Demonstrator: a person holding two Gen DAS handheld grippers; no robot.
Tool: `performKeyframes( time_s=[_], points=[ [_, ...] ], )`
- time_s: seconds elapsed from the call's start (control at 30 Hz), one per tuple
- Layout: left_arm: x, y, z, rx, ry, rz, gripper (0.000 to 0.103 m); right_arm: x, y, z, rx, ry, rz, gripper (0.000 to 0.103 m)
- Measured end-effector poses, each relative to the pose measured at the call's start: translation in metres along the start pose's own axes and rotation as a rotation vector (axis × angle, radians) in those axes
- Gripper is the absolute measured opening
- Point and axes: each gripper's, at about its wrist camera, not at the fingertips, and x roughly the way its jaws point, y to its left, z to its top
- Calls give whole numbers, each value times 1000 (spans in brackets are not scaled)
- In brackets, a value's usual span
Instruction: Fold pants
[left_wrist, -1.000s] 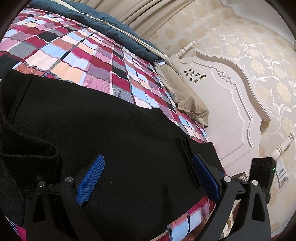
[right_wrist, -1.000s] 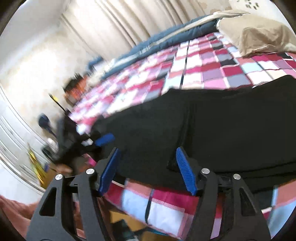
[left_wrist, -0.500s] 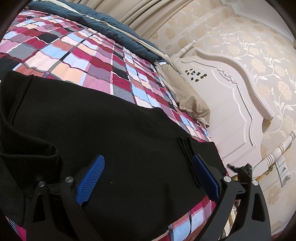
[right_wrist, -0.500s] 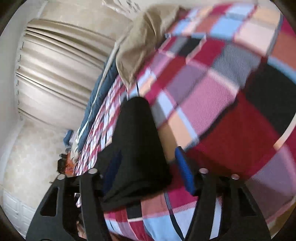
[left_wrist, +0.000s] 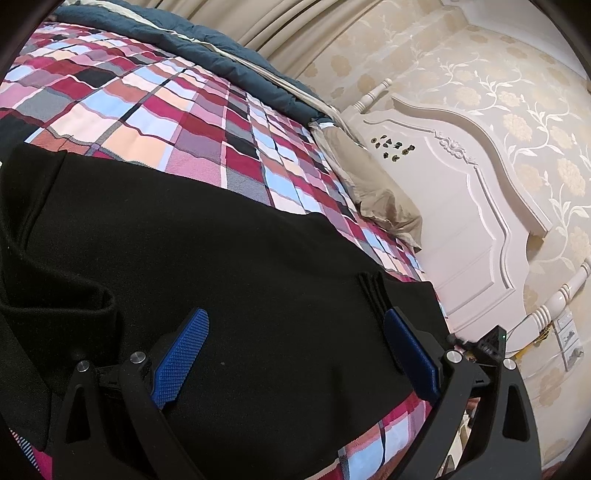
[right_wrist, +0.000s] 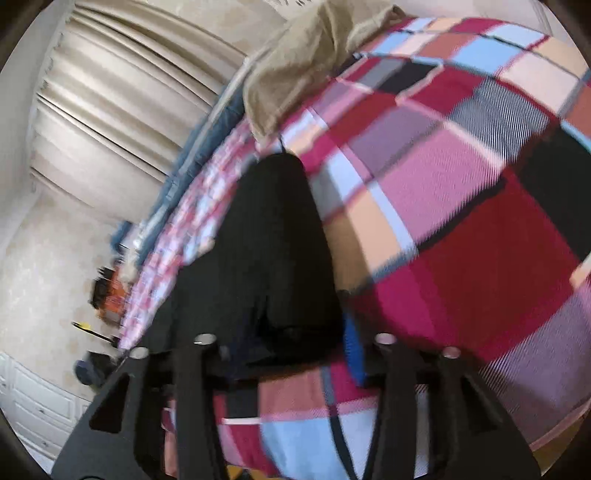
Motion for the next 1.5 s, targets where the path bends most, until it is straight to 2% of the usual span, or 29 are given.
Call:
performKeyframes(
  time_s=[0.03,0.13,0.3,0.37,0.4,0.47,0.53,0.63,0.67,0.7,0.77,0.83,0.97,1.03,1.07,1.2,1.23,1.3,1.43,1.5],
  points=[
    [0,-1,-2,1,0,-1,95,0,-1,12,14,1,33,64],
    [2,-1,-3,8,-2,3,95,15,0,36,13,19,40,64],
    [1,1,-3,3,-1,1,95,64,-8,74,41,90,24,63],
    [1,2,-3,1,1,0,95,79,-7,78,25,127,4,33],
    [0,1,-3,2,2,1,95,86,-7,79,14,138,-29,26],
    [0,1,-4,7,1,2,95,89,-6,75,0,139,-62,25],
    [0,1,-5,13,-1,2,95,81,-3,73,-13,122,-78,32],
    [0,0,-5,22,0,0,95,55,12,72,-50,14,-132,43],
    [0,0,-6,25,1,-2,95,41,22,68,-50,-40,-120,43],
    [0,0,-6,27,1,-3,95,35,28,65,-46,-58,-97,43],
    [0,0,-6,26,1,-4,95,30,47,53,-51,-47,-4,43],
    [0,0,-6,25,0,-5,95,40,70,37,-84,24,77,43],
    [0,0,-6,30,-1,-11,95,86,113,-10,-125,221,223,43],
    [0,1,-5,25,1,-18,95,106,125,-32,-124,288,259,43],
    [0,1,-5,21,4,-21,95,120,133,-45,-142,330,268,43],
    [1,4,-1,4,29,-40,95,147,144,-75,-136,406,289,43],
    [0,5,-1,-1,29,-47,95,153,144,-81,-137,416,267,43],
    [-1,5,-2,3,19,-59,95,159,145,-87,-160,416,230,43],
    [0,-4,-7,90,52,-43,95,161,146,-93,-170,399,213,42],
    [-2,-3,-6,68,51,-43,95,158,148,-92,-188,395,194,43]
  ],
)
